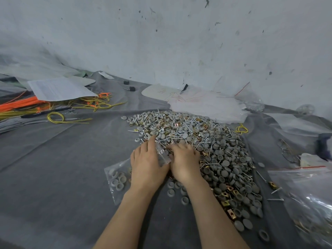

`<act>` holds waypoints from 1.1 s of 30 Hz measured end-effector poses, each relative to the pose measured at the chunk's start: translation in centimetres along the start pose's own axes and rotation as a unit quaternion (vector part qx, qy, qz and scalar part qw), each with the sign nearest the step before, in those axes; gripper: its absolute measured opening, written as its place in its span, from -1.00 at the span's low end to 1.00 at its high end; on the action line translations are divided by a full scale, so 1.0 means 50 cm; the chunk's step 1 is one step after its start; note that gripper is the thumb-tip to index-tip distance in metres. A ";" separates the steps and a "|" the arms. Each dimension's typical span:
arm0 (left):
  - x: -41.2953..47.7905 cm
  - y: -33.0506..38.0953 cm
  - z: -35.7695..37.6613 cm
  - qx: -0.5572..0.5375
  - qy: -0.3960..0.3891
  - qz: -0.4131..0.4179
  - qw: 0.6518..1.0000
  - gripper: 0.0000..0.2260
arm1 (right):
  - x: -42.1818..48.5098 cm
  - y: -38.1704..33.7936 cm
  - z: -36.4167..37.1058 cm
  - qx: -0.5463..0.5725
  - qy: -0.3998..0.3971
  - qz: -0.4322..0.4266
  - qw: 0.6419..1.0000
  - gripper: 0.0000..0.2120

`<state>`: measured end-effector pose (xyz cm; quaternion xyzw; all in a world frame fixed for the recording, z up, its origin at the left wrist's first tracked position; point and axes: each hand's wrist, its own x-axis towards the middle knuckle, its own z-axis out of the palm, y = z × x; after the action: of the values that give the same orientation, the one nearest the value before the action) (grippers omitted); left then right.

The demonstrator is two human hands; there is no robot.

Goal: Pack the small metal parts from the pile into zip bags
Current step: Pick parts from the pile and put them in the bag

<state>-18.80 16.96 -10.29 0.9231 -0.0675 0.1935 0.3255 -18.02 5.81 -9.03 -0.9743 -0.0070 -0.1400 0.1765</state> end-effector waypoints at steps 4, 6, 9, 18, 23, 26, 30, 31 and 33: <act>-0.001 -0.001 0.000 -0.002 0.004 -0.004 1.000 -0.23 | 0.006 -0.003 0.005 -0.014 0.014 0.038 0.999 -0.76; -0.001 -0.001 0.001 0.001 0.003 -0.004 1.000 -0.23 | 0.007 -0.006 0.005 -0.028 0.006 0.047 0.998 -0.76; 0.000 -0.002 0.002 0.002 0.004 -0.005 1.000 -0.23 | 0.005 -0.007 0.004 -0.026 0.011 0.051 0.998 -0.83; 0.000 -0.002 0.003 0.007 0.000 0.000 1.000 -0.21 | 0.007 0.009 -0.035 0.308 0.122 0.077 0.940 -0.77; -0.001 -0.001 0.004 -0.002 0.000 -0.002 1.000 -0.24 | 0.000 -0.008 -0.035 0.424 -0.054 0.036 0.903 -0.83; -0.001 -0.001 0.004 0.001 -0.001 -0.002 1.000 -0.22 | 0.000 -0.009 -0.031 0.343 0.035 0.021 0.939 -0.90; 0.000 0.000 0.005 0.001 0.007 -0.002 1.000 -0.23 | -0.003 0.005 -0.020 0.043 0.088 0.065 0.993 -0.80; 0.000 0.000 0.005 0.000 0.009 -0.002 1.000 -0.24 | -0.004 0.005 -0.016 -0.013 0.059 0.081 0.995 -0.75; 0.000 0.000 0.006 -0.001 0.012 -0.001 1.000 -0.25 | -0.003 0.000 -0.010 -0.066 0.024 0.099 0.993 -0.73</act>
<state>-18.73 16.78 -10.49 0.9205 -0.0633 0.2043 0.3269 -18.32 5.63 -8.65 -0.9761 0.1029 -0.1455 0.1247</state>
